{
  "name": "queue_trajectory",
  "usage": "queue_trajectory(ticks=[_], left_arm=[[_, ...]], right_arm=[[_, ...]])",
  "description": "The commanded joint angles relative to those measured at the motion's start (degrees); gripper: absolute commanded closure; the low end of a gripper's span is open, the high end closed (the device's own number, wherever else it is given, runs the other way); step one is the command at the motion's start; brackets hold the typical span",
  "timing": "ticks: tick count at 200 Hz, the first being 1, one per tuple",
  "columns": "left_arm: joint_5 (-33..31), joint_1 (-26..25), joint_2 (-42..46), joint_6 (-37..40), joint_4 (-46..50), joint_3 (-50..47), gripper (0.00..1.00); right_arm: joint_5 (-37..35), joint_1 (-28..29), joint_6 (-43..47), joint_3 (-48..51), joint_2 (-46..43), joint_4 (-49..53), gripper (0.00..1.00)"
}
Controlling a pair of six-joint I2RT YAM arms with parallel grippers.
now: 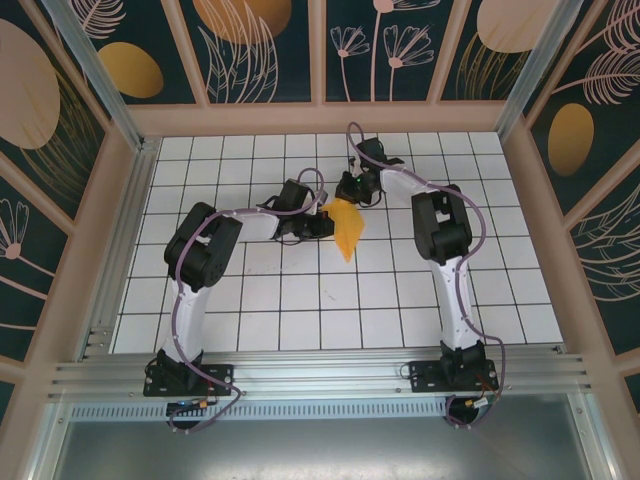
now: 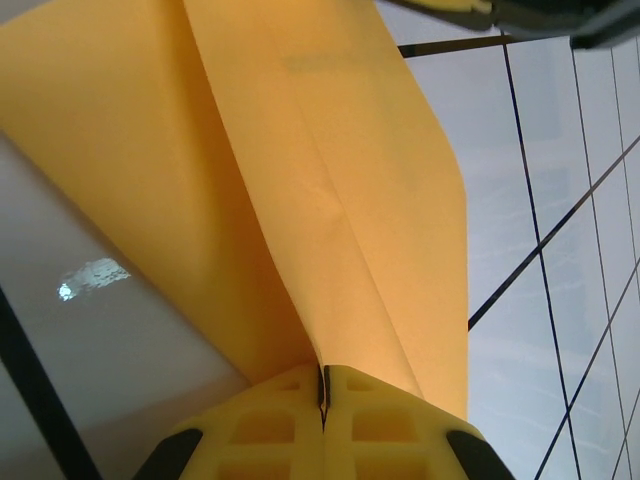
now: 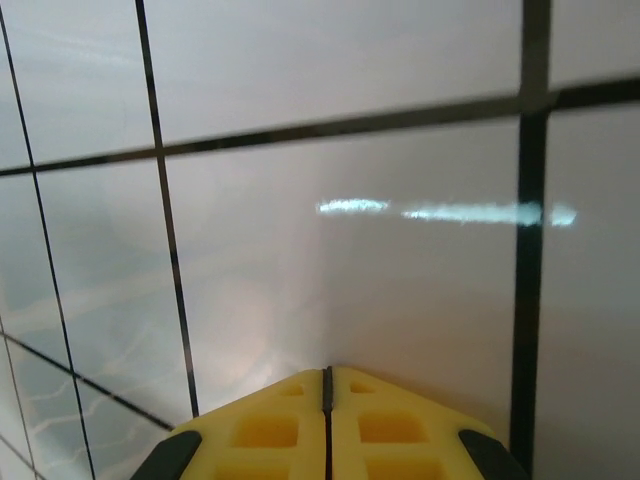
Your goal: Fold a paper plane with a square sheet of paper (pick it up from the middle)
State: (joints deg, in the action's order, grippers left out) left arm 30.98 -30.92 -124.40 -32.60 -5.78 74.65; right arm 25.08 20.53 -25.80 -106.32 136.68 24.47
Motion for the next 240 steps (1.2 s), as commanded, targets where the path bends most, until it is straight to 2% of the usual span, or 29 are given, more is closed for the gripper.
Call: queue_trajectory(ticks=[1,37,81,136,194,240], left_arm=[[-7.0,0.9,-2.0,0.8,5.9,-2.2,1.00],[-7.2,0.9,-2.1,0.4,5.8,-1.9,1.00],[-7.1,0.9,-2.0,0.3,6.0,-1.7,1.00],[-7.0,0.9,-2.2,0.4,6.2,-1.2,1.00],[-7.2,0.9,-2.6,0.6,6.3,-0.8,1.00],[-7.7,0.9,-2.6,0.8,6.7,-0.6,1.00]], right_arm=[[-2.7,-0.8,0.9,-1.8,0.0,-1.4,0.90],[-0.8,-1.4,1.7,5.6,-9.0,-4.2,0.90],[3.5,-0.9,-0.3,26.6,-21.8,-13.7,0.91],[9.8,2.2,-3.2,43.7,-29.4,-20.5,0.93],[12.9,2.1,-3.0,48.7,-29.2,-22.2,0.93],[6.1,2.2,-1.8,49.7,-27.5,-16.8,0.93]])
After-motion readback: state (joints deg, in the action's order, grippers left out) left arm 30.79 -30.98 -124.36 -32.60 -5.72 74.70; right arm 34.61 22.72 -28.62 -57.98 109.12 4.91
